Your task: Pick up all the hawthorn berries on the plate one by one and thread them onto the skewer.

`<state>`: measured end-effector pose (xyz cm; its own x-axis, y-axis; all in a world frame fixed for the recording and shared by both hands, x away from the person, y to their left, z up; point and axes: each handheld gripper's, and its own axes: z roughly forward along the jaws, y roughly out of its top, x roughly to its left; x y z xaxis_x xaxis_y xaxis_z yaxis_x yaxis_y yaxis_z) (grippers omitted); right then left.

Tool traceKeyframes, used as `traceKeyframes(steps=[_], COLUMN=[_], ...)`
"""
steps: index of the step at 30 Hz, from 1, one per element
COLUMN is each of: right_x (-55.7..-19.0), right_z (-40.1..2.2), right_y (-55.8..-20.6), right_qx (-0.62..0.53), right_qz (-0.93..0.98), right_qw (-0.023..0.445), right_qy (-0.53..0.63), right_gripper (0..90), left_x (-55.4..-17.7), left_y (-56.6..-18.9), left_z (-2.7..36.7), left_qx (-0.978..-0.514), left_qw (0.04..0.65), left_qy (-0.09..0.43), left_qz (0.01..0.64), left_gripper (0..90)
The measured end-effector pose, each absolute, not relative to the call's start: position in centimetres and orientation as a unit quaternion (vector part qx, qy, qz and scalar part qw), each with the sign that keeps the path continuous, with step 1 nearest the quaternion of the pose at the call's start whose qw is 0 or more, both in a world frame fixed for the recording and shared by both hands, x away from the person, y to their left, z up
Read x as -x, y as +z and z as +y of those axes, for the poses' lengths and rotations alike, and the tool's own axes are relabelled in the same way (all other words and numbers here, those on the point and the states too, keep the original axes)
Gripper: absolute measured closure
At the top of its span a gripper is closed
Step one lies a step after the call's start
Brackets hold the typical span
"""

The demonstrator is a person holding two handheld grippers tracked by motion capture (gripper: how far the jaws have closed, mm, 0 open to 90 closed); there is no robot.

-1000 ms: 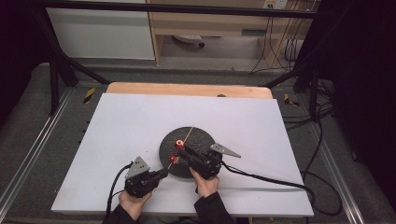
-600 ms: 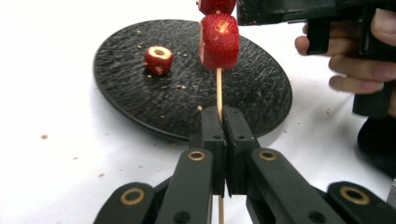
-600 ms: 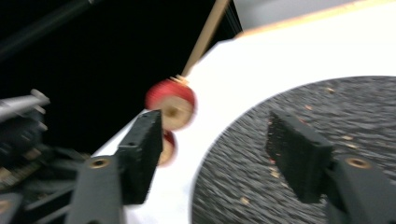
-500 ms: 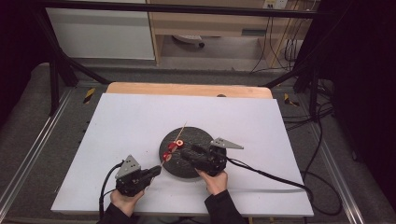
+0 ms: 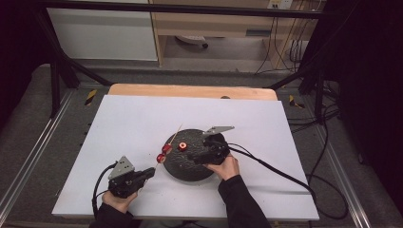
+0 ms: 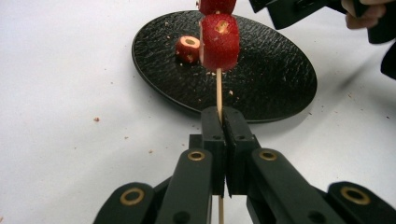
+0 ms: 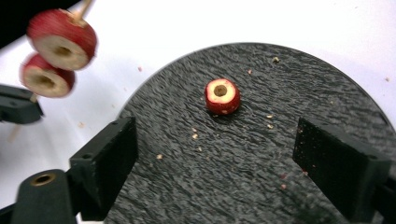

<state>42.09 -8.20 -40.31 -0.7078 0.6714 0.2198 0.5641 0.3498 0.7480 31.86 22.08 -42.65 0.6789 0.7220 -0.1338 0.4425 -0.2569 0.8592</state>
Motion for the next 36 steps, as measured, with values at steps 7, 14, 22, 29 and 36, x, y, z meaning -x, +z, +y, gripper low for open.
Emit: traceKeyframes(steps=[7,14,22,29,36], right_x=[-43.7,-45.9,-47.4,-48.3,-49.0], right_z=[-6.4,-4.5,-3.3,-2.4,-1.5], right_y=[-39.5,-39.8,-40.1,-40.4,-40.9], right_qx=[-0.351,-0.336,-0.325,-0.316,-0.303], right_qz=[0.862,0.888,0.898,0.907,0.916], right_qw=[0.066,0.056,0.042,0.034,0.033], right_qy=[0.360,0.309,0.294,0.276,0.262], right_gripper=[15.4,18.9,31.3,37.4,47.2], left_x=[-32.1,-32.3,-32.5,-32.6,-32.7], left_y=[-42.7,-42.7,-42.6,-42.7,-42.7], left_z=[22.5,23.0,23.4,23.6,23.6], left_qx=[-0.781,-0.779,-0.776,-0.775,-0.775], left_qw=[0.480,0.481,0.480,0.479,0.478], left_qy=[0.143,0.145,0.147,0.146,0.144], left_qz=[0.372,0.376,0.382,0.385,0.386], left_gripper=[88.1,88.1,88.1,88.1,88.1])
